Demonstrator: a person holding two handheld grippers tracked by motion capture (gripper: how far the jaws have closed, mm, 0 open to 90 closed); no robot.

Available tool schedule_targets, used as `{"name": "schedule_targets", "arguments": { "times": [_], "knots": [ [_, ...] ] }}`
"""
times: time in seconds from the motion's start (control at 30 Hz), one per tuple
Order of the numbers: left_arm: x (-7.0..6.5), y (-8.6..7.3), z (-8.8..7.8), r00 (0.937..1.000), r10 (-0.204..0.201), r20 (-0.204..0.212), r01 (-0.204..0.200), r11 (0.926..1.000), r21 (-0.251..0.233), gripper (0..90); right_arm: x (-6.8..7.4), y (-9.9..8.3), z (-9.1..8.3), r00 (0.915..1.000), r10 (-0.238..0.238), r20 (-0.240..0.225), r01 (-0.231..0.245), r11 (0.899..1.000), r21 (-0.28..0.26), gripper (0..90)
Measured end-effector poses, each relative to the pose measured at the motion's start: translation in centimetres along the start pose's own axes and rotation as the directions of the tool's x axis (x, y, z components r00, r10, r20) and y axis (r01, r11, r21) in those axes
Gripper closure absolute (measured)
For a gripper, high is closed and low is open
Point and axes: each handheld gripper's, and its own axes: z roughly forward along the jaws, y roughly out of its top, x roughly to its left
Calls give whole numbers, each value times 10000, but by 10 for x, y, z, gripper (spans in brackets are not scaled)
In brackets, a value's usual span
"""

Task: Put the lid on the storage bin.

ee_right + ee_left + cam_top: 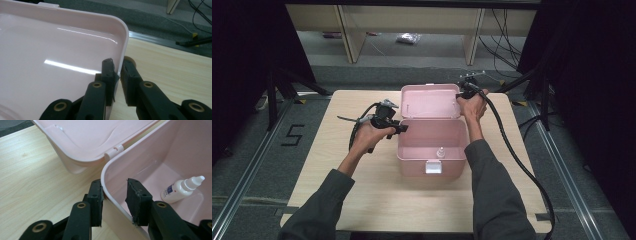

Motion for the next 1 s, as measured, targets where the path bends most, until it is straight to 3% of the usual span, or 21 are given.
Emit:
{"name": "schedule_targets", "arguments": {
  "times": [0.07,0.1,0.17,0.33,0.4,0.5,0.57,0.6,0.73,1.0],
  "knots": [
    [0,0,0,10000,-10,-17,10,10000,-15,658,0,-1,-3,9997,208,-134,-213,9992,-328,820],
    [-1,0,0,10000,-17,-18,17,10000,-28,659,-2,-2,-5,9999,24,-151,-32,9989,-472,819],
    [-1,0,0,10000,-2,-31,2,10000,28,662,-2,-2,-8,9996,114,-264,-132,9975,-697,819],
    [-2,0,0,10000,-50,-58,50,10000,2,668,-8,-2,-20,9983,-350,-472,285,9910,-1304,820],
    [-2,1,1,9999,-79,-98,79,10000,-10,672,-7,-2,-26,9979,-36,-652,-61,9889,-1488,823],
    [-2,0,1,9999,-69,-95,68,10000,-19,675,-8,-2,-35,9959,-124,-898,-43,9830,-1834,829],
    [-3,0,0,9999,-57,-141,56,10000,-15,677,-10,-1,-43,9945,-545,-895,348,9775,-2079,834],
    [-3,0,1,9998,-134,-161,134,9999,15,678,-7,-2,-46,9948,-166,-1009,-39,9798,-1997,835],
    [-3,0,1,9996,-201,-177,201,9998,-54,687,-7,-3,-58,9924,-687,-1023,413,9676,-2491,841],
    [-3,-1,0,9992,-301,-244,298,9995,-139,700,-5,-11,-80,9870,-1075,-1194,635,9435,-3252,854]
  ]
}}
